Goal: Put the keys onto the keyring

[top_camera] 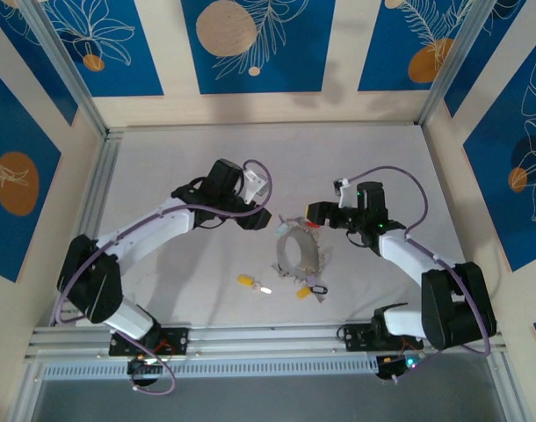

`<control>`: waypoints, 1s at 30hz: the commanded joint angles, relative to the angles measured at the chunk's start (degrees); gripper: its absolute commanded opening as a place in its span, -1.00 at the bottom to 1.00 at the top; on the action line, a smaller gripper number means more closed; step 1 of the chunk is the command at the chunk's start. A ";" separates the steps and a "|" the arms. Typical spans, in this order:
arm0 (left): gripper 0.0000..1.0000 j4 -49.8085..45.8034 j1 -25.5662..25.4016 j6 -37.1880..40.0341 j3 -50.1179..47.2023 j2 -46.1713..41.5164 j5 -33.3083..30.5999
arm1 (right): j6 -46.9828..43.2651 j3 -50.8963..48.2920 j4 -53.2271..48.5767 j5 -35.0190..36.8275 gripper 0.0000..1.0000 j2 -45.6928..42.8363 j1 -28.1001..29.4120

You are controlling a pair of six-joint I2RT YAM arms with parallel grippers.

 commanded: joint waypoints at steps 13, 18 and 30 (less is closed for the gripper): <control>-0.03 3.07 -3.96 -5.50 5.22 12.90 0.13 | 9.59 -7.02 -3.41 -0.92 0.42 0.64 -1.49; -0.04 5.73 -2.39 -7.26 0.14 8.97 1.64 | 7.59 -3.03 -11.76 7.77 0.37 -0.69 4.96; -0.05 19.35 0.46 -13.08 -13.42 -2.19 6.64 | 5.23 5.11 -29.10 24.98 0.18 2.00 14.05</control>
